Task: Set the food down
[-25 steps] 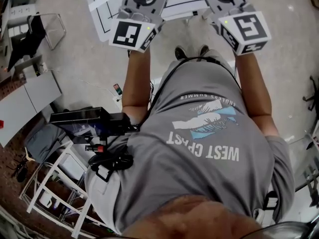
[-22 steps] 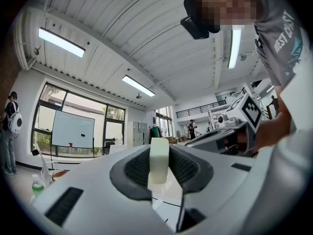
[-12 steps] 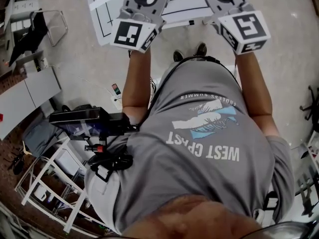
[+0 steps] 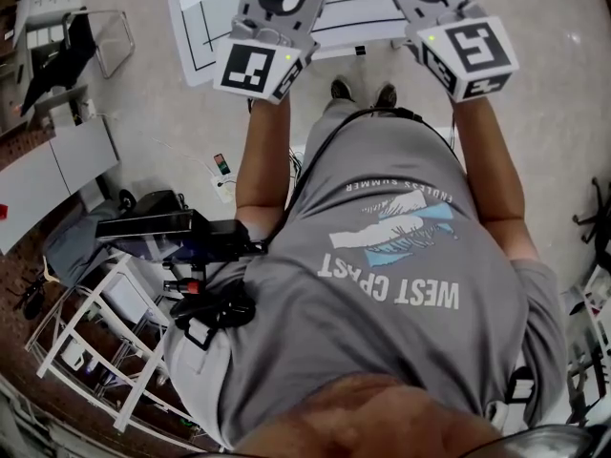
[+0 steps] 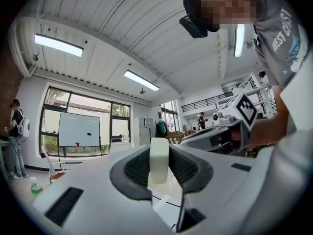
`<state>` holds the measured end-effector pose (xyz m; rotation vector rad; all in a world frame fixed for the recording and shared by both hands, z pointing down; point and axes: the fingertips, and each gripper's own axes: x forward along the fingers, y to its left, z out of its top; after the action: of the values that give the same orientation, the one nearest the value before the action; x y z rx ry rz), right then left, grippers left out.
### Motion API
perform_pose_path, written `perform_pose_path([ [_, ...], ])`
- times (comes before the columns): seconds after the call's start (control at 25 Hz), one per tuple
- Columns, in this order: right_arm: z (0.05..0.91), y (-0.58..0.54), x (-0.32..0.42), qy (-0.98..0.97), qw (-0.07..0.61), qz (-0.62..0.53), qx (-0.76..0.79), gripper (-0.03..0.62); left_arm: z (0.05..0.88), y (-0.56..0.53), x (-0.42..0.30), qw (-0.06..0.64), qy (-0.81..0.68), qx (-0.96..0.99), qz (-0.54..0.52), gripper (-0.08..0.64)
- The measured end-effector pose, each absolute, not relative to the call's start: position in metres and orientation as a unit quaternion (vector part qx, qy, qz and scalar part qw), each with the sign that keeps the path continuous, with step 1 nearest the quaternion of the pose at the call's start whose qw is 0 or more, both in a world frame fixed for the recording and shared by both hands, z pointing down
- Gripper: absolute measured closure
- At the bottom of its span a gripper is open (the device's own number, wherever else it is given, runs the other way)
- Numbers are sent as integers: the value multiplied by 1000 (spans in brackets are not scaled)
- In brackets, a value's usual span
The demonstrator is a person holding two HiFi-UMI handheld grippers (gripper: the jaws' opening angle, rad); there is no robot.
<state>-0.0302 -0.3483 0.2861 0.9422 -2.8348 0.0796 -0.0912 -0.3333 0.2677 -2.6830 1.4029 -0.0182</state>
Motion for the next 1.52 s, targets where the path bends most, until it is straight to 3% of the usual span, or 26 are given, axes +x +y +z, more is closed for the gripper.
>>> perform_pose_path([
  [0.72,292,-370,-67,-922,93,33,375,583,269,-367,-130,47,407,-912,12,456],
  [1.52,314,-412,-34,-928,100,54,355,583,293,-405,-92,22,421,-907,-11,456],
])
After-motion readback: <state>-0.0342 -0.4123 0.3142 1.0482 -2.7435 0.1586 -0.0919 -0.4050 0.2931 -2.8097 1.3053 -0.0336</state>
